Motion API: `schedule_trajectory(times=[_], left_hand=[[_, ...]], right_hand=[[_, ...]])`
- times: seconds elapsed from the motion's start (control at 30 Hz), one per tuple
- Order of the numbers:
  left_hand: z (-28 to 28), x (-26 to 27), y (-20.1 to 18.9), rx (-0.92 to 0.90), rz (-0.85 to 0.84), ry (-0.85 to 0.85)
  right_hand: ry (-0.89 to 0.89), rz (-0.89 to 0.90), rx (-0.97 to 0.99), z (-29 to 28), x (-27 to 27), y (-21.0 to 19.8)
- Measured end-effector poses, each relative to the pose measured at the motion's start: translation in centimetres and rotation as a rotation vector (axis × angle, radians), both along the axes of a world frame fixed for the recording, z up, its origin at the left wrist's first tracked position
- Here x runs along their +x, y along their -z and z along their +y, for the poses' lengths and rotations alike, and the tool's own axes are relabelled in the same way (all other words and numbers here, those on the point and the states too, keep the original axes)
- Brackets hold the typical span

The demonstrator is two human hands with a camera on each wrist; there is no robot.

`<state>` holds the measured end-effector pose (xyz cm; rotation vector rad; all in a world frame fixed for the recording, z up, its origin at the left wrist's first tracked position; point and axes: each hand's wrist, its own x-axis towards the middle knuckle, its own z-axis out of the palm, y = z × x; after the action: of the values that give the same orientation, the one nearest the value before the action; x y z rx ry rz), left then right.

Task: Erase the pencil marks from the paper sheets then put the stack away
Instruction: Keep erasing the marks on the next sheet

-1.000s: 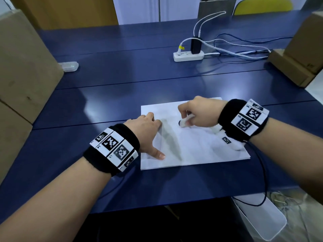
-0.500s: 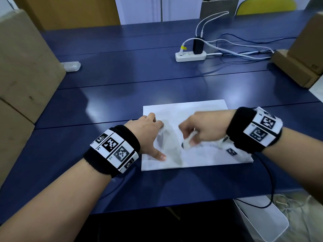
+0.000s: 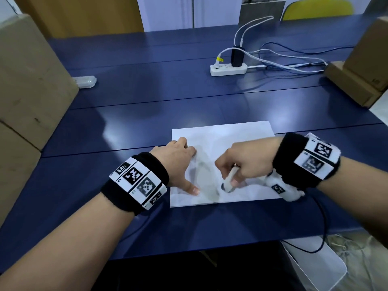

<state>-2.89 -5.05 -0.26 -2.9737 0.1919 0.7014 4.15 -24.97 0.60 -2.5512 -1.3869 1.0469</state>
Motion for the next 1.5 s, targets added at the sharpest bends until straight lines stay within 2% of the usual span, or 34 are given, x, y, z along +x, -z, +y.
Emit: schedule_trajectory(times=[0.13, 0.2, 0.27, 0.33, 0.4, 0.5, 0.57, 0.63, 0.73, 0.8, 0.9, 0.97, 1.03, 1.13, 1.2, 1.33, 1.4, 1.5], left_hand=[[0.0, 0.0, 0.1, -0.031, 0.001, 0.000], [0.1, 0.0, 0.2, -0.040, -0.008, 0.005], [0.2, 0.0, 0.3, -0.047, -0.009, 0.004], [0.2, 0.0, 0.3, -0.051, -0.004, -0.002], [0.2, 0.0, 0.3, -0.054, 0.001, 0.000], [0.1, -0.1, 0.3, -0.056, -0.004, 0.001], [0.2, -0.1, 0.3, -0.047, -0.009, 0.003], [0.2, -0.1, 0.4, -0.046, -0.014, -0.001], [0.2, 0.1, 0.5, -0.046, -0.009, -0.002], [0.3, 0.1, 0.5, -0.041, -0.010, -0.002], [0.3, 0.1, 0.5, -0.039, -0.013, 0.001], [0.3, 0.1, 0.5, -0.044, -0.008, 0.001], [0.3, 0.1, 0.3, -0.034, -0.011, 0.005], [0.4, 0.1, 0.4, -0.039, 0.002, 0.003], [0.2, 0.1, 0.4, -0.037, 0.005, 0.005], [0.0, 0.1, 0.1, -0.030, 0.008, -0.007], [-0.1, 0.2, 0.1, -0.020, 0.013, -0.005], [-0.1, 0.2, 0.2, -0.019, 0.017, -0.010]], right_hand=[[0.250, -0.209, 0.087, 0.4, 2.7, -0.4], [0.220, -0.188, 0.097, 0.1, 2.7, -0.5], [0.070, -0.086, 0.047, -0.2, 1.4, -0.6], [-0.003, -0.002, -0.031, -0.2, 0.6, -0.3], [0.040, -0.041, -0.013, 0.1, 1.0, 0.0], [0.244, -0.214, 0.051, 0.4, 3.2, -0.2], [0.259, -0.298, 0.073, 0.3, 3.4, -0.1], [0.146, -0.182, 0.079, -0.2, 2.4, -0.2], [-0.004, 0.004, -0.021, -0.1, 0.3, 0.0], [0.017, -0.051, 0.001, 0.5, 0.5, -0.1], [0.205, -0.250, 0.054, 0.9, 2.4, -0.6], [0.246, -0.291, 0.065, 0.6, 2.7, -0.6], [0.148, -0.194, 0.082, 0.3, 2.1, -0.7], [-0.003, 0.002, -0.024, 0.2, 0.2, -0.4], [0.010, -0.035, -0.002, 0.4, 0.5, -0.3], [0.243, -0.253, 0.088, 0.2, 2.9, -0.5], [0.191, -0.209, 0.082, -0.2, 2.4, -0.5], [0.021, -0.036, -0.001, -0.5, 0.3, -0.1]])
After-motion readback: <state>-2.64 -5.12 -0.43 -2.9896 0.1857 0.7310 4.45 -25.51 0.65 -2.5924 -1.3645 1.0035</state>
